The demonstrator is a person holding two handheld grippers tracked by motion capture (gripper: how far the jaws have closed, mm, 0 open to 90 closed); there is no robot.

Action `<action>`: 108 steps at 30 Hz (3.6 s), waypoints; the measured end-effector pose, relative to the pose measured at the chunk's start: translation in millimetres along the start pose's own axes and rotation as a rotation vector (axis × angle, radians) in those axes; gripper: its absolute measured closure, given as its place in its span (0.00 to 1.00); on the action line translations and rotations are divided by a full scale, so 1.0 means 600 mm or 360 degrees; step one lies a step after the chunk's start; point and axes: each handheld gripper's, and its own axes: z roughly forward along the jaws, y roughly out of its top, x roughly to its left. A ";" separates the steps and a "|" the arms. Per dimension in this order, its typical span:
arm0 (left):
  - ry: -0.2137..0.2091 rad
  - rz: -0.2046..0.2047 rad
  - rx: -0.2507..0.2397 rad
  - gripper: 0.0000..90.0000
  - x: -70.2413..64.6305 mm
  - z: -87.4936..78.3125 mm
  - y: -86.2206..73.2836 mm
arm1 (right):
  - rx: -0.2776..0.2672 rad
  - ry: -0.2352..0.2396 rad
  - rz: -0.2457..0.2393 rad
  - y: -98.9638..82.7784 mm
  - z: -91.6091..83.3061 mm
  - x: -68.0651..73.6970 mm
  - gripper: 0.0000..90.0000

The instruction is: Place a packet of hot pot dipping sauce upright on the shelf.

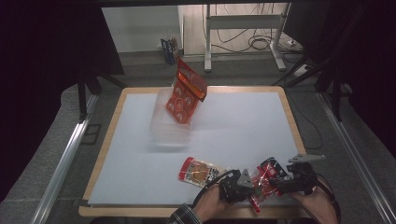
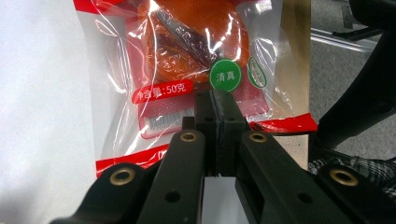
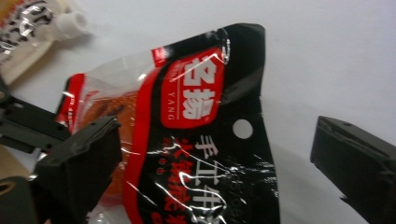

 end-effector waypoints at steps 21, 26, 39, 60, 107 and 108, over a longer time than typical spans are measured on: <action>-0.0003 0.0004 -0.0014 1.00 0.000 -0.003 -0.005 | 0.0044 0.0426 0.0002 0.015 0.010 0.028 0.58; -0.0038 0.0012 -0.0026 0.92 -0.001 -0.008 -0.010 | -0.0017 0.0531 0.0070 0.020 -0.001 0.028 0.71; 0.0003 -0.0111 -0.0165 0.66 0.019 -0.070 -0.022 | -0.0095 0.0531 -0.0033 0.045 -0.021 0.054 0.76; 0.0118 -0.0259 -0.0244 0.25 0.032 -0.154 -0.101 | -0.0237 0.0371 -0.0130 0.113 -0.029 0.056 0.78; 0.0558 -0.0356 -0.0209 0.01 0.037 -0.266 -0.214 | -0.0305 0.0422 -0.0343 0.343 0.071 0.117 0.78; 0.0562 -0.0361 -0.0215 0.00 0.037 -0.266 -0.214 | -0.0296 0.0426 -0.0357 0.348 0.076 0.120 0.78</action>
